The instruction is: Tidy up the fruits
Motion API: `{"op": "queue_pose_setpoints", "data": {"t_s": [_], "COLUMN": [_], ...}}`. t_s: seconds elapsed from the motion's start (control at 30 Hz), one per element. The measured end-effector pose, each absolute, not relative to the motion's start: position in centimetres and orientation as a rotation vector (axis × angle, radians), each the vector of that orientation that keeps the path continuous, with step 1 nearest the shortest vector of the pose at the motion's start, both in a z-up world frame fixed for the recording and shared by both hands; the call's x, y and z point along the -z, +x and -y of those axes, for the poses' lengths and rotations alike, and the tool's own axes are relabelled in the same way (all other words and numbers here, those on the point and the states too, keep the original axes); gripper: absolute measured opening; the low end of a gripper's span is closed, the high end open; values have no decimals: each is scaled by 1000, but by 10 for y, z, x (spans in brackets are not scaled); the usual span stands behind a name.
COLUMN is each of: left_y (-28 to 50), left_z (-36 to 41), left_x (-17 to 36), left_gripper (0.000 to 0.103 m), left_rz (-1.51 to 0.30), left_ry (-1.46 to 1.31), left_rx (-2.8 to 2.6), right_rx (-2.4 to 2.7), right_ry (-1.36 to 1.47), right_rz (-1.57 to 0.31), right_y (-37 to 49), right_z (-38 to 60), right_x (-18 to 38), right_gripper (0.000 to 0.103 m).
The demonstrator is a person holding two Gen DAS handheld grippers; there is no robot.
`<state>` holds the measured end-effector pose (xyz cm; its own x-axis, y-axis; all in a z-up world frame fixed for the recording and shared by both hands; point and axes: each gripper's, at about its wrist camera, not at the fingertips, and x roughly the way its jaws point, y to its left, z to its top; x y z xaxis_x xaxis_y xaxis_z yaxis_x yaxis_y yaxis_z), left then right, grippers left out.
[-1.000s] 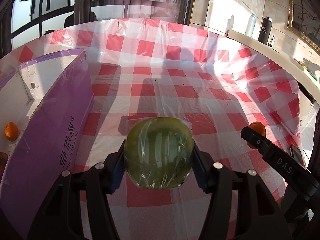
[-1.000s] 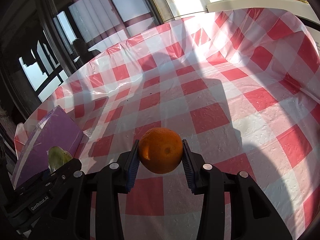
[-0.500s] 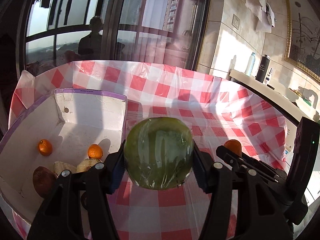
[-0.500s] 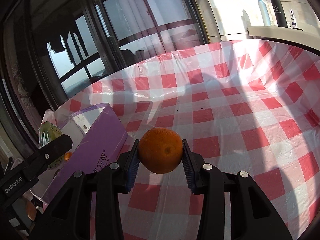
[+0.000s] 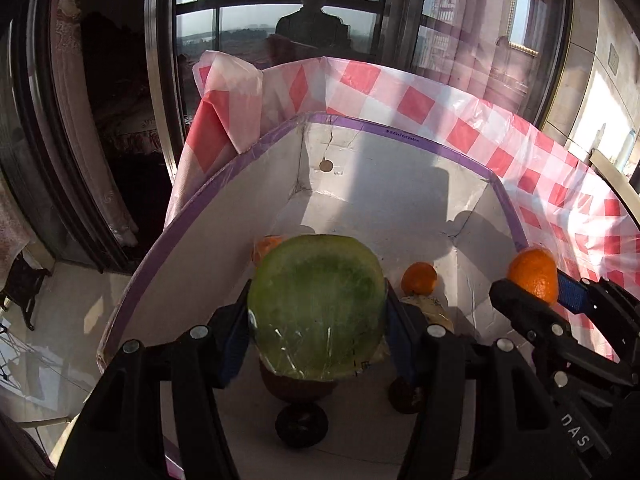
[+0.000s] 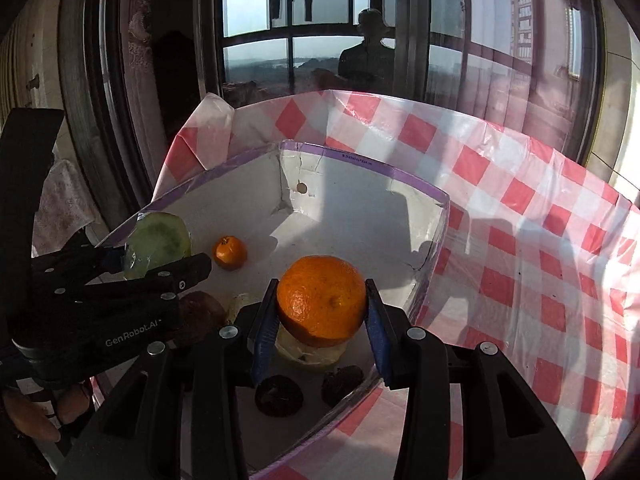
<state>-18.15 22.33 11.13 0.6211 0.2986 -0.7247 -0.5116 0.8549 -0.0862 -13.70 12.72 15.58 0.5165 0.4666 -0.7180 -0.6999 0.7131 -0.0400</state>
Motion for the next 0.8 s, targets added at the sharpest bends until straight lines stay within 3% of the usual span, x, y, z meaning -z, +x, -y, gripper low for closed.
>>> {"op": "queue_pose_setpoints", "data": {"t_s": [0.13,0.2,0.27,0.3,0.8], "left_y": [-185,-187,-189,-190,-194], "left_z": [-241,-241,-237,-235,-231], "left_x": [-107,-111,-116,-118,-126], "left_gripper": [62,75,96,101,101], "left_rz": [-797,-787,-765,-757,-768], "left_ry": [-316,-301,-276,-261,-312], "left_rx": [-471,-472,-470,-473,-426], "right_rx": [-699,-687,-687,-690,-662], "right_ry": [-457,-486,-490,-493,-547], "right_rz": [-831,-863,-888,-882,-1011], "right_y": [-127,-124,-121,-122,-137], "right_z": [-154,-159,-161,-161,-164], "right_x": [-132,-125,-122,-123,-124], "right_gripper": [41,45,81,85,88]}}
